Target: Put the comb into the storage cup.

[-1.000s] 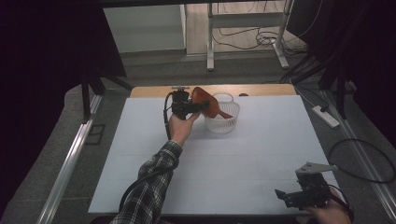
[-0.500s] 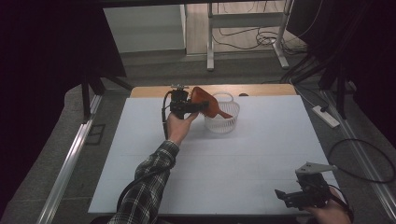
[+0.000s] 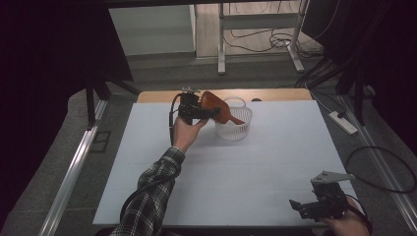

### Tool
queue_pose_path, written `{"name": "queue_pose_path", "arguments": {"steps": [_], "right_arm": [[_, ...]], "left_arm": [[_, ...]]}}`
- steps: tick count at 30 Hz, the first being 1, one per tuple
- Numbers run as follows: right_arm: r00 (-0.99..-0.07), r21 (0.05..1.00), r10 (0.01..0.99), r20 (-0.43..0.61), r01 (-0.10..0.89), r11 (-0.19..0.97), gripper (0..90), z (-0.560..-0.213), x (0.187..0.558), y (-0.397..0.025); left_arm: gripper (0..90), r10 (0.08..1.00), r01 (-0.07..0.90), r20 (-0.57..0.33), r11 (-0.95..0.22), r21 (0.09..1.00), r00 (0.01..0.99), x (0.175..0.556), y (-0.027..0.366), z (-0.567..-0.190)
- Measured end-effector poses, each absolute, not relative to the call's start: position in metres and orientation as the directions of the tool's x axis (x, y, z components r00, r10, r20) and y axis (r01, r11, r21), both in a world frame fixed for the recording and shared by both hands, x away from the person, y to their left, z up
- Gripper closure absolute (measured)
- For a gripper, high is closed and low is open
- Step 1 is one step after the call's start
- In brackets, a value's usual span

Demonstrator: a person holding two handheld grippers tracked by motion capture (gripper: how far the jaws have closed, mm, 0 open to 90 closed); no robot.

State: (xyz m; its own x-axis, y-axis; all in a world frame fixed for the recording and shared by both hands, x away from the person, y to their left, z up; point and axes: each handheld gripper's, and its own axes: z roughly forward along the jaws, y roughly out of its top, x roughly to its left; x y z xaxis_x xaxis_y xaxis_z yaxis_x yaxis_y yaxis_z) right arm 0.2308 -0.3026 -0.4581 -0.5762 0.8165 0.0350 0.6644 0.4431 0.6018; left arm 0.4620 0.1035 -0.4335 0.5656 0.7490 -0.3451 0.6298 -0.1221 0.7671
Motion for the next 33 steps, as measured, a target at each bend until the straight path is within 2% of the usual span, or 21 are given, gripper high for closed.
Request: {"name": "queue_pose_path", "arguments": {"steps": [12,33], "right_arm": [[-0.579,0.603,0.814,0.035,0.662,0.445,1.8,-0.458,0.231,-0.302],[-0.588,0.607,0.808,0.031,0.654,0.453,1.3,-0.458,0.230,-0.302]], "left_arm": [[6.9,0.737,0.599,-0.301,-0.172,0.782,0.605,0.459,0.108,-0.427],[2.8,0.726,0.531,-0.190,-0.274,0.802,0.661,0.447,0.115,-0.422]]}}
